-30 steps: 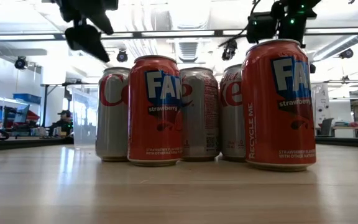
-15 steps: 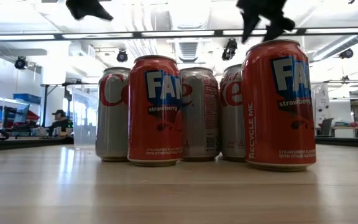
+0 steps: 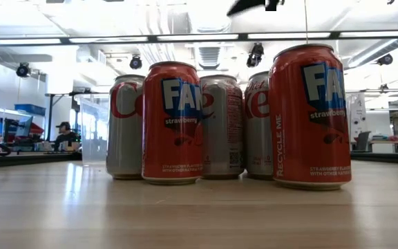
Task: Sort soda cans
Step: Put the red soda can into the middle white bin
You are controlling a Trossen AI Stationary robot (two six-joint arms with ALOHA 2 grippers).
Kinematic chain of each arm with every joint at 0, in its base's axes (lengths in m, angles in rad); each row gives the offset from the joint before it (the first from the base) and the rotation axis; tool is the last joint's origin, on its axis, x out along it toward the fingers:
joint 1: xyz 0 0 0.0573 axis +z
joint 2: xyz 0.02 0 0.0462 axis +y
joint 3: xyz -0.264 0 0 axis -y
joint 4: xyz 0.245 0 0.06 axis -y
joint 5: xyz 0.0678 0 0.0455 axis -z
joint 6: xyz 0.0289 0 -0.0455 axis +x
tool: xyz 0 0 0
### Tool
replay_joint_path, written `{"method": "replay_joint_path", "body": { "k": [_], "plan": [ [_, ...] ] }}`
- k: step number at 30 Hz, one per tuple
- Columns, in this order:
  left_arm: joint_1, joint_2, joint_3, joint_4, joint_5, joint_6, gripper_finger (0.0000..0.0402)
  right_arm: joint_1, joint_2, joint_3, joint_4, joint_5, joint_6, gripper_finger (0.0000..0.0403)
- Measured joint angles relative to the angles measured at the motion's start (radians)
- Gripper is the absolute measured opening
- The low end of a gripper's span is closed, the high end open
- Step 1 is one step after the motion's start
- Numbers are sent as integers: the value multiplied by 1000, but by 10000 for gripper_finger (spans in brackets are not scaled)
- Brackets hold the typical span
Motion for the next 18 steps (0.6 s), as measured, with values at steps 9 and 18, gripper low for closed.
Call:
{"method": "replay_joint_path", "body": {
  "k": [9, 18],
  "plan": [
    [-191, -17, -119, 1, -118, -116, 345, 252, 230, 178, -61, 71, 45, 364],
    [-346, 59, -254, 194, -313, -296, 345, 302, 402, 350, -387, -27, 80, 364]
  ]
}}
